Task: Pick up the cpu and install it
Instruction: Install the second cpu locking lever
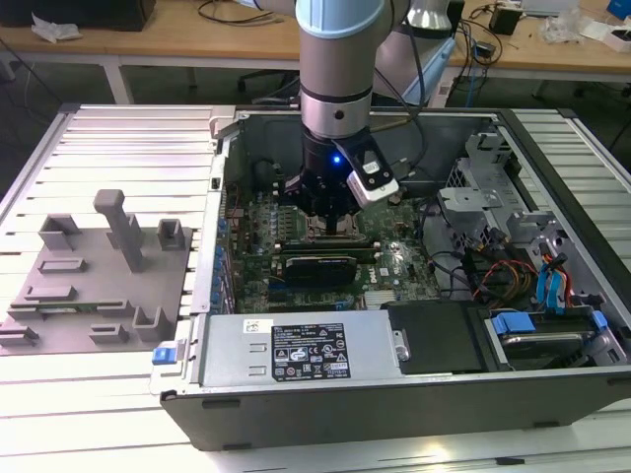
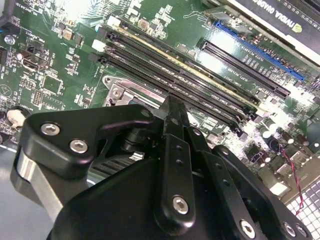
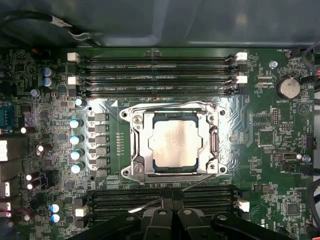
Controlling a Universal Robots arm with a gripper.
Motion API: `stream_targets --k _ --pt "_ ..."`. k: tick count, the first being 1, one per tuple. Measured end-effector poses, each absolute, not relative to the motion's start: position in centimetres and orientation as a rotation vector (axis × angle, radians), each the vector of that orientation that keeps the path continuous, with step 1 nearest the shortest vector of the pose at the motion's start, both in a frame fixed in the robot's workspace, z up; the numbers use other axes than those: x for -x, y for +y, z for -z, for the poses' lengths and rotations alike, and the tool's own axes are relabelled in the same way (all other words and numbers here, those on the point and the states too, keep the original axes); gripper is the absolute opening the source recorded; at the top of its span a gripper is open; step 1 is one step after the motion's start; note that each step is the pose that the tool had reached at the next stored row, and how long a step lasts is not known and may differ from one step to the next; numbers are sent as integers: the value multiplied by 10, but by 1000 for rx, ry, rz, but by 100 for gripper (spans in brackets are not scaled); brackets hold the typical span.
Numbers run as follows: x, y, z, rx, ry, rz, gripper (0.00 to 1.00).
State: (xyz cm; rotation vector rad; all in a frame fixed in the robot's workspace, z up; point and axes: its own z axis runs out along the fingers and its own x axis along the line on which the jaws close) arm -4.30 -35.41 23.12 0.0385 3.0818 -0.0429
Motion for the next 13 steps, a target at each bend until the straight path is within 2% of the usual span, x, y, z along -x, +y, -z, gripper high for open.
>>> stream_targets --k 13 --pt "49 -354 -231 -36 3082 43 11"
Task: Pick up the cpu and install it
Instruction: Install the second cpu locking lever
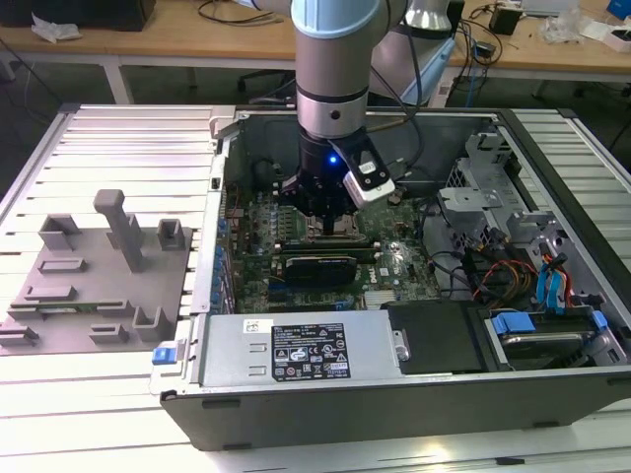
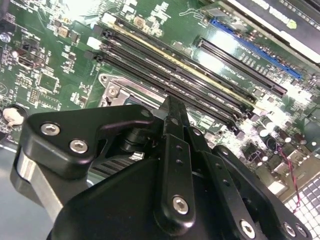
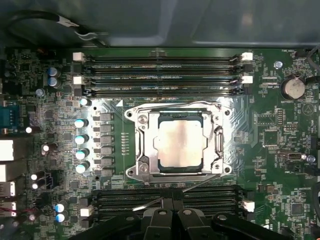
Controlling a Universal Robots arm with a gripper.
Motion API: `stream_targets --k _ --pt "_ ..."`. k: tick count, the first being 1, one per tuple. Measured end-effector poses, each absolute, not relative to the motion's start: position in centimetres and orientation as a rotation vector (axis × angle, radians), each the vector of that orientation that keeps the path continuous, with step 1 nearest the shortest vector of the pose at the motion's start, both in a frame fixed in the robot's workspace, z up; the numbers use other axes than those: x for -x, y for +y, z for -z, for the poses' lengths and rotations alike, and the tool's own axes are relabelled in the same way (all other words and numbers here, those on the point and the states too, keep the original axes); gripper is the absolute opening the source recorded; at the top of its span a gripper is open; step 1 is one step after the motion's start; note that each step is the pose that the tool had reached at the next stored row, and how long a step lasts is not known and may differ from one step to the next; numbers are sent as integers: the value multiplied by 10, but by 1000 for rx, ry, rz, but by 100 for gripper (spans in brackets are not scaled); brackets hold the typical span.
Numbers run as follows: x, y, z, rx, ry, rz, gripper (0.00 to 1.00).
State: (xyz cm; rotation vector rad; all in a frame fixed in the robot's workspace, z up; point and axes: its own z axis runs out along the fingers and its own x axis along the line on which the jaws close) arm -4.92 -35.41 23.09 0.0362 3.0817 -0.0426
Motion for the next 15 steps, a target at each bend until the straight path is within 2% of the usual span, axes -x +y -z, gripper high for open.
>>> stream_targets --k 15 --pt "66 -355 -222 -35 3082 41 11"
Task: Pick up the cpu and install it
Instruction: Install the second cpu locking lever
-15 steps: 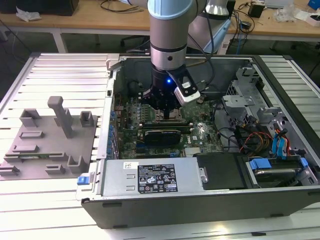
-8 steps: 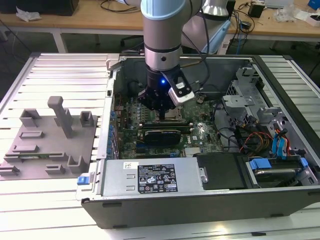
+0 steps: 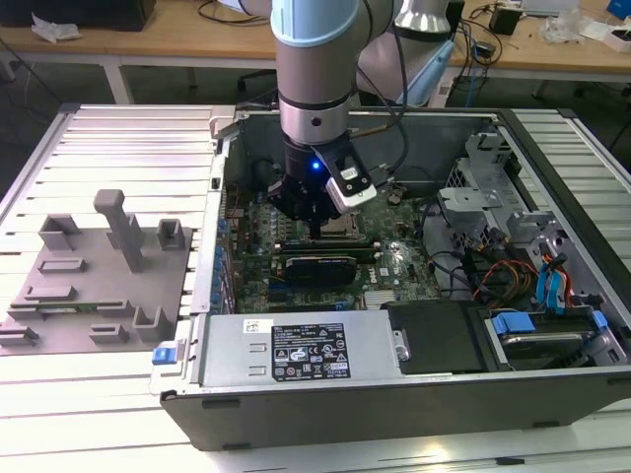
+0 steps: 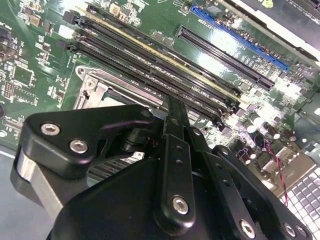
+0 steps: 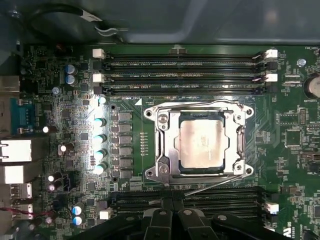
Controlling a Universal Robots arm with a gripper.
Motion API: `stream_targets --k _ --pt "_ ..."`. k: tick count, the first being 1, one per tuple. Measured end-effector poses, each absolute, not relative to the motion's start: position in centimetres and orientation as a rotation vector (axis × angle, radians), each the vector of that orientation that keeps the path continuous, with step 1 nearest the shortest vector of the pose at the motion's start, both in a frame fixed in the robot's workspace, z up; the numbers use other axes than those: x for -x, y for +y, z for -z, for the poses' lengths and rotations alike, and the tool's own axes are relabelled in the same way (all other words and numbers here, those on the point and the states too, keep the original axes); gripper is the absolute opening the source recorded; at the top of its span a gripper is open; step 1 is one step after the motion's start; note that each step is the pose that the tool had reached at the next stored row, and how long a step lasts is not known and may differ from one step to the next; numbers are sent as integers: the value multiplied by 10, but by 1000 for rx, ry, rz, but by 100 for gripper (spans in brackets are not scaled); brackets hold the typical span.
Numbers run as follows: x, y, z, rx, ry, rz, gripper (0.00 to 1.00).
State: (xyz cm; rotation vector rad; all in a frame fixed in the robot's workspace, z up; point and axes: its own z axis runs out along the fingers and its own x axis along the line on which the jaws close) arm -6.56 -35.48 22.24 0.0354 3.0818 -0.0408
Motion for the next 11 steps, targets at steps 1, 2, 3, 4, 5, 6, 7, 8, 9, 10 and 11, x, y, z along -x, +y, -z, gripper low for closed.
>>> stream_targets --k 1,2,3,4,5,6,7,8,9,10,11 --pt "66 -355 -222 -36 3082 39 11" --pt "66 -355 -221 -36 3082 38 11" --pt "66 -355 -220 -36 3082 38 11" --pt "66 -355 -218 -36 3082 37 11" --pt "66 -355 -218 -36 3082 35 11" --pt "67 -355 -217 -36 3082 25 11" --pt "67 -355 -216 -36 3082 12 11" --pt "68 -356 -216 -37 3082 3 11" --pt "69 -357 -216 -37 3082 -10 11" --pt "70 -359 -216 -37 3082 -17 11" --pt "70 -360 -216 -37 3082 -22 11"
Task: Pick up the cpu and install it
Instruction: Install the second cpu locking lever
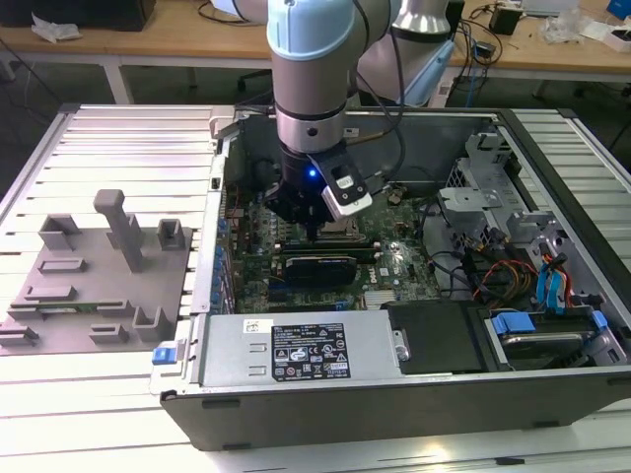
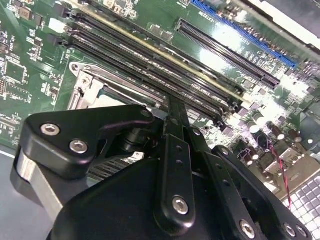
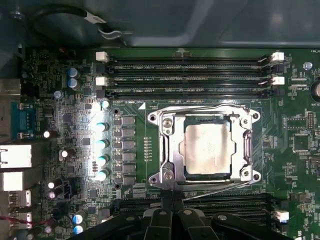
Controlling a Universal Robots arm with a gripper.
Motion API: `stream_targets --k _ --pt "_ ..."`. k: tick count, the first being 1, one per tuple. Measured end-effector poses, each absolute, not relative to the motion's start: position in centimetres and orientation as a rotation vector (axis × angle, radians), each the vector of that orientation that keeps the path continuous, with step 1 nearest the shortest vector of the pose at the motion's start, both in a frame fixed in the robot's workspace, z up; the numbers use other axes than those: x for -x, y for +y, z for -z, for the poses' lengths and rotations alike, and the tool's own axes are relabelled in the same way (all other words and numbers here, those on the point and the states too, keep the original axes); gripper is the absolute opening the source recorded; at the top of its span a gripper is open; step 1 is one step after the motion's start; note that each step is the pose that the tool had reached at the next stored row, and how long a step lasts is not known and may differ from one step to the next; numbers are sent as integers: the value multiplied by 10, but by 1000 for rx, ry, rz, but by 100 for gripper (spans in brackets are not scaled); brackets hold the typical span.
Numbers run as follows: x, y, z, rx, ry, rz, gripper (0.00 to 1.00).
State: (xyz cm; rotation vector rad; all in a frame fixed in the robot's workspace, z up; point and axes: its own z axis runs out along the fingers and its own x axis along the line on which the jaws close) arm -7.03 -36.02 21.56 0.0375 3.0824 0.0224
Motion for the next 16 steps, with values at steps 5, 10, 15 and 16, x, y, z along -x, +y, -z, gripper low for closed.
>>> stream_targets --k 5,10,15,16 --pt "73 -369 -214 -39 3081 -89 11" --pt "76 -373 -211 -42 3077 -172 11" --pt "77 -374 -205 -43 3074 -220 11" --pt "77 -375 -204 -43 3074 -228 11"
